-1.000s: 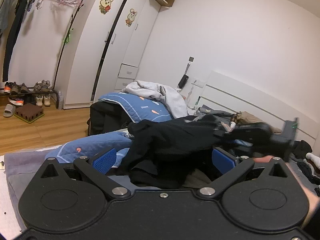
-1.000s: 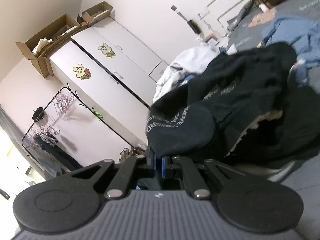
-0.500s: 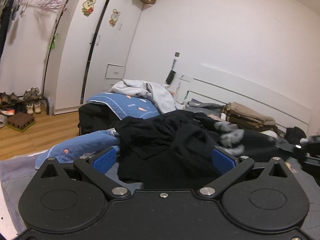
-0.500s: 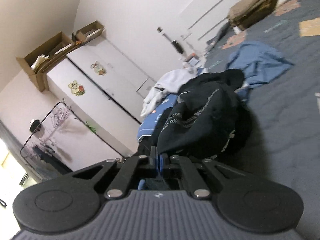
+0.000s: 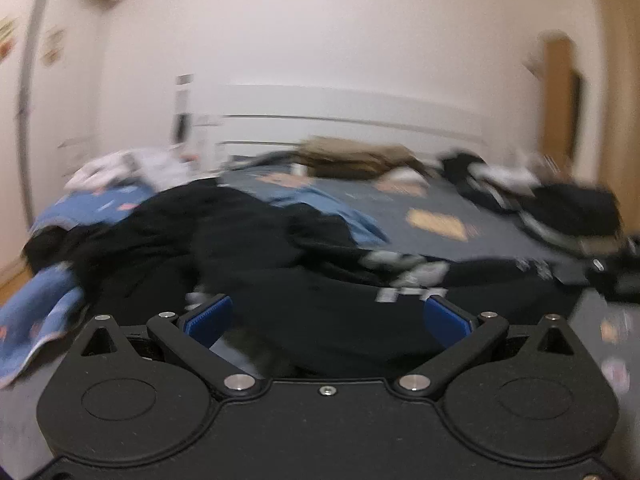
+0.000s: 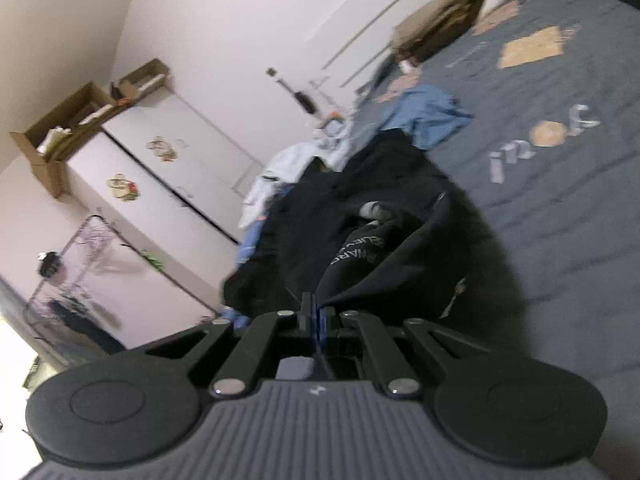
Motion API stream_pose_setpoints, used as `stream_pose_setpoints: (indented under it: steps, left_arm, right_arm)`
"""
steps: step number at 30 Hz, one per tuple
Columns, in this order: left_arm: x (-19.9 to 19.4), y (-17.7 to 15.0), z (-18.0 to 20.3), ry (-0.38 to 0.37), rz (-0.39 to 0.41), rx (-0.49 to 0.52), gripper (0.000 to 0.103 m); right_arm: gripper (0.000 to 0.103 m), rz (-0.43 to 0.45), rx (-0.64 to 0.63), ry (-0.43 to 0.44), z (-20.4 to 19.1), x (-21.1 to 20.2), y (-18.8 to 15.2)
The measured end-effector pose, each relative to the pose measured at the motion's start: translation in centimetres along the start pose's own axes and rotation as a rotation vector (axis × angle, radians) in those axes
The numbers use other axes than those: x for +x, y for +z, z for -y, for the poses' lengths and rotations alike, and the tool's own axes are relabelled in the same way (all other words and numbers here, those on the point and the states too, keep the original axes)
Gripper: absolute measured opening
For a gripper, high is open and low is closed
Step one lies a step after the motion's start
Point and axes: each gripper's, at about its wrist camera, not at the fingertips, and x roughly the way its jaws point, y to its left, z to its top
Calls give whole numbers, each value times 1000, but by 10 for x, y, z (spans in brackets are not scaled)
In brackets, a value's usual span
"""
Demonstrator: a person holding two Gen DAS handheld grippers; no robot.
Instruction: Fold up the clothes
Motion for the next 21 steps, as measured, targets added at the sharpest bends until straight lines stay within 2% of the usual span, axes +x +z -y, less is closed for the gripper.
stream_pose_setpoints:
  steps: [3, 8, 12, 16, 19, 21]
  left_arm:
    - [13, -12, 31, -67, -38, 92, 103]
    - [19, -36, 79, -137, -18, 331, 103]
    - [20, -53, 105, -171, -6, 397, 100]
    - [27, -68, 126, -167, 5, 482, 90]
    - [32, -78, 143, -130, 21, 566, 84]
    - [38, -81, 150, -106, 13, 581, 76]
  right_arm:
    - [1, -8, 16, -20, 23, -6, -11]
    - [1, -34, -4, -8, 32, -2, -13]
    - [2, -28, -22, -6, 37, -6, -14]
    - [2, -43, -14, 1, 39, -7, -17]
    - [2, -51, -20, 1, 39, -7, -19]
    - [2, -52, -35, -3, 39, -7, -20]
